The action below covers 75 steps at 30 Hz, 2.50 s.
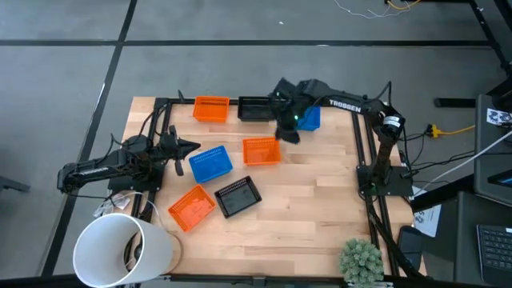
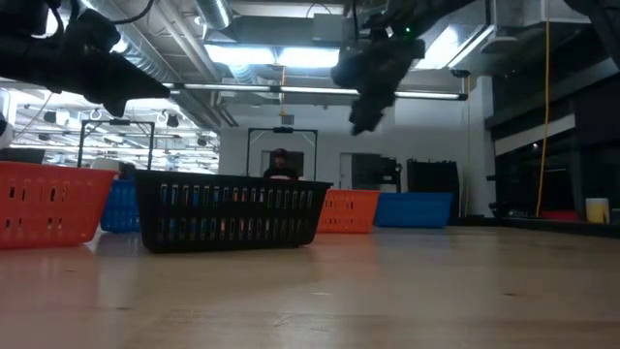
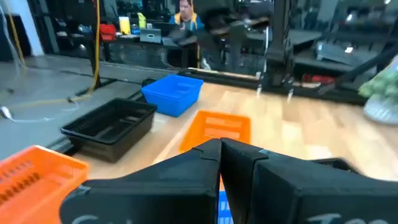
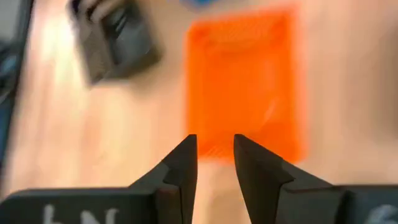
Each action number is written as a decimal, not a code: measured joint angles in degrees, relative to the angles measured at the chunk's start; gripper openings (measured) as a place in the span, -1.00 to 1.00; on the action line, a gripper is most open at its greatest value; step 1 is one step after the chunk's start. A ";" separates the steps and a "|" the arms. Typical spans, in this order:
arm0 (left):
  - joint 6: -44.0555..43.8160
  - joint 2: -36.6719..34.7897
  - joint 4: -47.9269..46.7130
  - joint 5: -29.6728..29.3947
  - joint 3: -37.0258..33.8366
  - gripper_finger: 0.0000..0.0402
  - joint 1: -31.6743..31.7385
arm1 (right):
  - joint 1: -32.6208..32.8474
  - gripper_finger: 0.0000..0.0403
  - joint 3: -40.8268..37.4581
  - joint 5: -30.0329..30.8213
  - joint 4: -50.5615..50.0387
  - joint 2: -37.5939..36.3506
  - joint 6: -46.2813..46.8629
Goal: Stack baskets by color
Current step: Stack the right orange basket on top of the other orange basket
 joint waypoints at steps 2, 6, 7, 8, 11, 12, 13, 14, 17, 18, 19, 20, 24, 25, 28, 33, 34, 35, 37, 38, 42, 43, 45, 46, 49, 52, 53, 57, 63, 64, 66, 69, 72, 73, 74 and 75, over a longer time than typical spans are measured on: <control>-2.58 0.00 0.25 1.23 0.00 -1.00 -0.01 | 1.84 -0.48 -0.90 -0.08 -5.68 0.00 0.02; -8.61 0.61 -2.07 0.84 0.00 -1.00 -0.01 | 5.01 -0.52 -3.90 -0.14 -11.63 0.00 0.58; -10.69 1.29 -3.50 -0.19 0.00 -1.00 -0.01 | 5.69 -0.53 -4.94 -0.14 -11.70 0.00 1.05; -12.59 2.24 -4.59 -1.38 0.00 -1.00 -0.01 | 6.37 -0.53 -5.97 -0.07 -11.77 0.02 2.03; -15.87 6.43 -6.35 -3.01 0.70 -1.00 -0.01 | 8.39 -0.54 -8.67 -0.04 -11.72 0.02 4.84; -16.06 8.03 -6.37 -2.99 1.51 -1.00 0.00 | 9.11 -0.54 -9.61 0.03 -11.74 0.02 5.51; -16.00 9.79 -6.18 -2.89 2.76 -1.00 -0.01 | 9.79 -0.54 -10.52 0.03 -11.79 0.02 6.34; -15.77 11.67 -5.90 -2.59 4.20 -1.00 -0.01 | 10.41 -0.54 -11.26 0.01 -11.86 0.02 7.07; -13.97 19.01 -6.12 -0.53 9.59 -1.00 -0.01 | 12.35 -0.54 -13.29 0.02 -12.23 0.02 9.94; -13.47 21.80 -6.30 0.38 11.66 -1.00 -0.01 | 12.96 -0.54 -13.88 0.01 -12.26 0.02 10.63; -12.97 24.93 -6.27 1.48 13.85 -1.00 -0.01 | 13.58 -0.54 -14.45 0.00 -12.27 0.02 11.37; -12.78 28.14 -6.25 2.61 16.06 -1.00 -0.01 | 14.13 -0.54 -15.05 0.00 -12.18 0.02 11.61; -12.01 41.22 -6.30 6.28 25.49 -1.00 0.30 | 16.20 -0.54 -16.90 0.00 -12.41 0.02 12.87; -10.90 44.41 -6.32 7.52 27.87 -1.00 0.50 | 16.68 -0.54 -17.40 0.01 -12.67 0.02 12.87; -5.13 53.86 -7.07 10.87 35.61 -1.00 1.47 | 17.80 -0.54 -19.56 0.02 -14.16 -0.63 12.69; 3.41 68.19 -16.02 10.78 49.90 -1.00 4.85 | 18.15 -0.54 -26.23 0.04 -16.17 -6.46 13.03; 4.25 70.76 -18.54 10.77 52.69 -1.00 5.66 | 18.14 -0.54 -27.75 0.01 -16.34 -8.29 13.33; 4.98 73.26 -20.46 10.74 55.41 -1.00 6.45 | 18.15 -0.54 -29.22 0.03 -16.43 -10.33 14.38; 5.32 77.89 -24.83 11.29 60.44 -1.00 8.02 | 18.17 -0.54 -31.71 -0.02 -15.73 -14.78 17.43; 5.45 79.96 -26.74 11.73 62.41 -1.00 8.72 | 18.19 -0.54 -32.91 0.05 -15.07 -17.09 19.12; 9.38 86.70 -29.63 10.63 69.59 -1.00 9.96 | 18.75 -0.54 -36.47 1.75 -10.29 -26.14 24.94; 10.13 87.93 -29.57 9.90 71.04 -1.00 10.00 | 19.05 -0.54 -37.27 2.84 -9.22 -28.40 26.02; 12.83 90.10 -29.39 9.08 73.51 -1.00 9.87 | 19.76 -0.54 -38.58 5.14 -7.75 -32.33 28.18; 14.84 91.05 -29.35 8.76 74.52 -1.00 9.58 | 20.11 -0.54 -39.28 6.17 -7.12 -34.20 29.41; 18.63 93.19 -28.97 8.67 76.84 -1.00 8.78 | 21.08 -0.54 -41.22 7.57 -6.70 -39.23 32.63; 18.84 95.35 -28.81 8.82 77.94 -0.93 8.07 | 22.11 -0.54 -42.74 7.59 -6.02 -43.43 35.86; 18.86 96.17 -29.31 8.80 77.93 -0.88 7.99 | 22.45 -0.54 -43.19 7.61 -5.69 -44.71 36.81; 18.84 100.02 -29.27 8.33 77.88 -0.65 8.05 | 23.57 -0.54 -44.75 7.59 -5.14 -48.85 38.77; 17.39 103.58 -29.19 8.27 77.85 -0.51 7.71 | 24.98 -0.54 -45.47 8.05 -4.49 -53.21 40.03; 17.23 103.77 -29.15 8.29 77.85 -0.51 7.66 | 25.18 -0.54 -45.47 8.07 -4.27 -53.74 39.94; 16.97 103.86 -29.43 8.32 77.85 -0.51 7.64 | 25.38 -0.54 -45.47 8.13 -3.93 -54.70 39.85; 16.87 104.05 -29.31 8.32 77.85 -0.51 7.68 | 25.40 -0.54 -45.47 9.15 -3.72 -55.84 39.87; 16.88 104.81 -29.72 8.78 77.77 -0.51 7.72 | 25.40 -0.54 -45.47 10.98 -3.69 -56.62 39.86; 16.88 105.11 -29.55 8.83 77.77 -0.51 7.73 | 25.40 -0.54 -45.47 11.02 -3.68 -56.84 39.83; 16.89 105.53 -29.22 9.14 77.82 -0.51 7.73 | 25.40 -0.54 -45.47 11.06 -3.66 -57.05 39.81; 16.87 106.04 -29.28 9.65 77.83 -0.51 7.73 | 25.40 -0.54 -45.47 11.09 -3.62 -57.25 39.80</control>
